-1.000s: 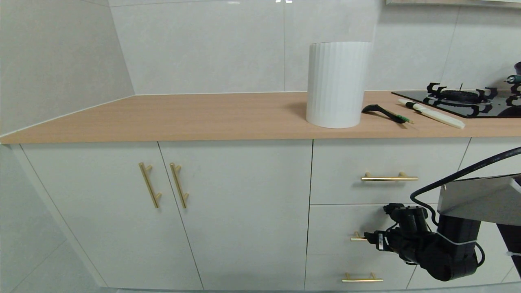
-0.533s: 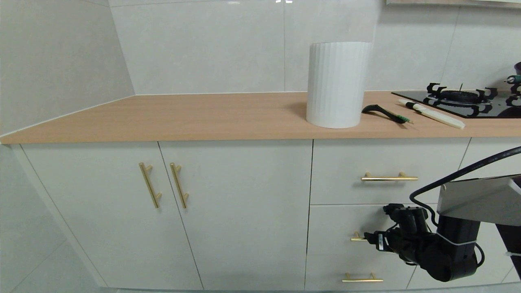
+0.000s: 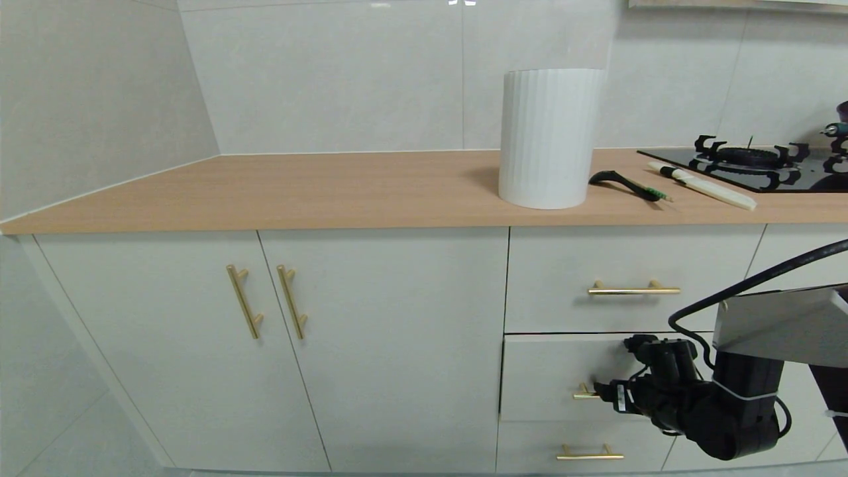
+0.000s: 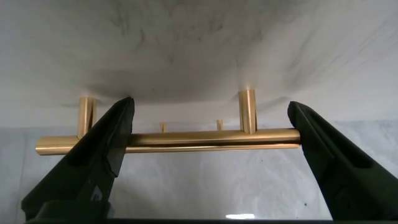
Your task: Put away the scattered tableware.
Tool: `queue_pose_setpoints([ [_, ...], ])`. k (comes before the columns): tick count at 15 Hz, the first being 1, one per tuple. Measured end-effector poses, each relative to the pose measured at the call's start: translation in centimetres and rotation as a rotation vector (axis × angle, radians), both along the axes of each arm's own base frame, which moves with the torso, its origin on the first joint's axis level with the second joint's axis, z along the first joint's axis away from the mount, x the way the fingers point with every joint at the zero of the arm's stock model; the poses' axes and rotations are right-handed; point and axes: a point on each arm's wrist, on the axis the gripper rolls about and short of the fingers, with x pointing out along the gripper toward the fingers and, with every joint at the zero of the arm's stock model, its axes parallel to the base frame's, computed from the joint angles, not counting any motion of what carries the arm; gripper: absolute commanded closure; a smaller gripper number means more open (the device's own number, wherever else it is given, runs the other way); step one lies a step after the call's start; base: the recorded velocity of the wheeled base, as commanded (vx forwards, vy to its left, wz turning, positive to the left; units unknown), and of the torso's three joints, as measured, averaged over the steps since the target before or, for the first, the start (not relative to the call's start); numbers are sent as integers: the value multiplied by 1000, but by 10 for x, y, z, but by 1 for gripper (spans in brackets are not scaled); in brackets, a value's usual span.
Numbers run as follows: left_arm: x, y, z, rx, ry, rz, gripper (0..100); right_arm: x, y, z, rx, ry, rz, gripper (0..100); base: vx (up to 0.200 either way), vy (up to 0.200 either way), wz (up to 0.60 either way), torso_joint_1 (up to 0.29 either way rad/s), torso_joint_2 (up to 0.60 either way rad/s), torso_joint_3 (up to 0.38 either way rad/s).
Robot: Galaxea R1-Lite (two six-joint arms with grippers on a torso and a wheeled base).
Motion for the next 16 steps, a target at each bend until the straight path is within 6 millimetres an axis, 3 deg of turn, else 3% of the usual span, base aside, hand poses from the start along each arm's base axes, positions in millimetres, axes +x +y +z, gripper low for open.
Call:
queue_pose_setpoints([
  [5,0,0,0,0,0,0,0,-27,-2,16,-17,50,16,0,0,0,0,0,0,0],
  [9,0,0,0,0,0,0,0,-49,7,52,-20,57,69,0,0,0,0,0,0,0],
  [13,0,0,0,0,0,0,0,-76,18,129,16,46,162,0,0,0,0,0,0,0],
  [16,0,0,0,0,0,0,0,-76,21,185,48,-90,187,0,0,0,0,0,0,0],
])
